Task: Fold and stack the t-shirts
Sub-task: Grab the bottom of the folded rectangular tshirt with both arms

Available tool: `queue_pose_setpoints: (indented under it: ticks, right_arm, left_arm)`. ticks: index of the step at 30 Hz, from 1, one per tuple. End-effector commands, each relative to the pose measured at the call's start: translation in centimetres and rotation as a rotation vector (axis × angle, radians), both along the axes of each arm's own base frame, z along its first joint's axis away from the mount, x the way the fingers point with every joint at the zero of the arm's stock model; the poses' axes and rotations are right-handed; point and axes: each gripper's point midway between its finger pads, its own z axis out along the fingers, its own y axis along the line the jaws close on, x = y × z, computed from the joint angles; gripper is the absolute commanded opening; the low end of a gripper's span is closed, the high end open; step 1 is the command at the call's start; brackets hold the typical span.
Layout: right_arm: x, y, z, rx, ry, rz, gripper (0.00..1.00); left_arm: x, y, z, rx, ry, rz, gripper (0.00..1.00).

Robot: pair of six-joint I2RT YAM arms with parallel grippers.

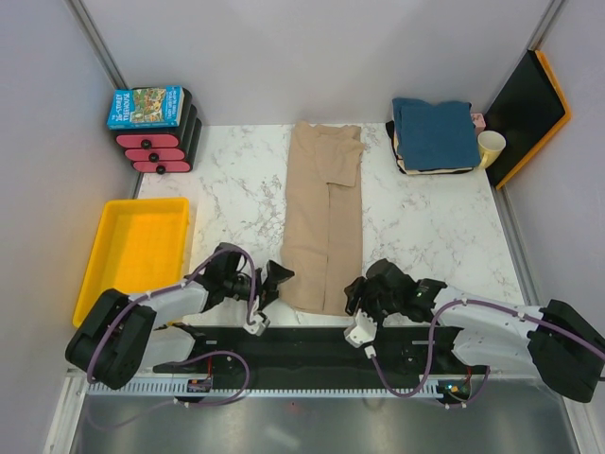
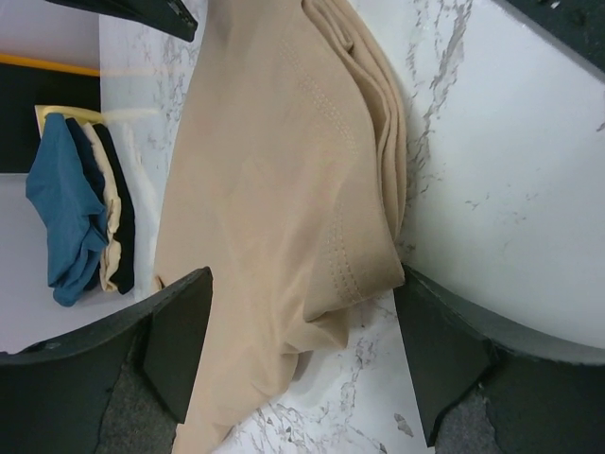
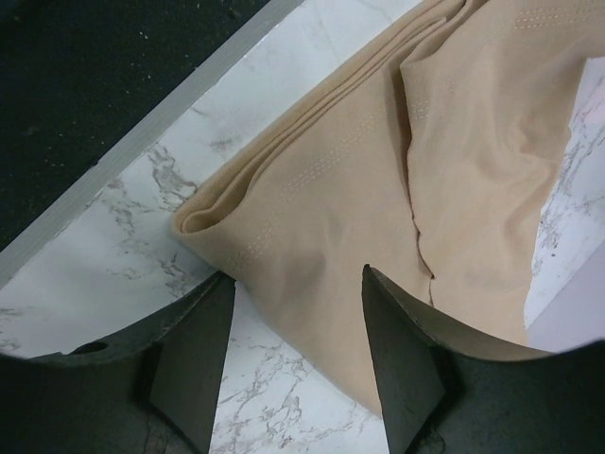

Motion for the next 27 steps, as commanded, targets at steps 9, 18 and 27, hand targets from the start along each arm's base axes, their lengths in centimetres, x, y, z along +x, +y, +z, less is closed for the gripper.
queue_pose_setpoints:
  ticks: [9, 18, 27]
  right_arm:
    - [-1.8, -0.7, -2.2, -0.053, 0.120, -0.002, 0.65]
    - [-1.6, -0.7, -2.0, -0.055, 0.115, -0.019, 0.64]
    - [-2.2, -1.2, -2.2, -0.042, 0.137, -0.039, 0.64]
  left_arm:
    - [4.0, 0.3, -2.2, 0.111, -0.576, -0.214, 0.85]
    - [2.4, 0.2, -0.7, 0.067, -0.466, -0.250, 0.85]
    - [-2.6, 1.5, 1.1, 0.053, -0.274, -0.284, 0.86]
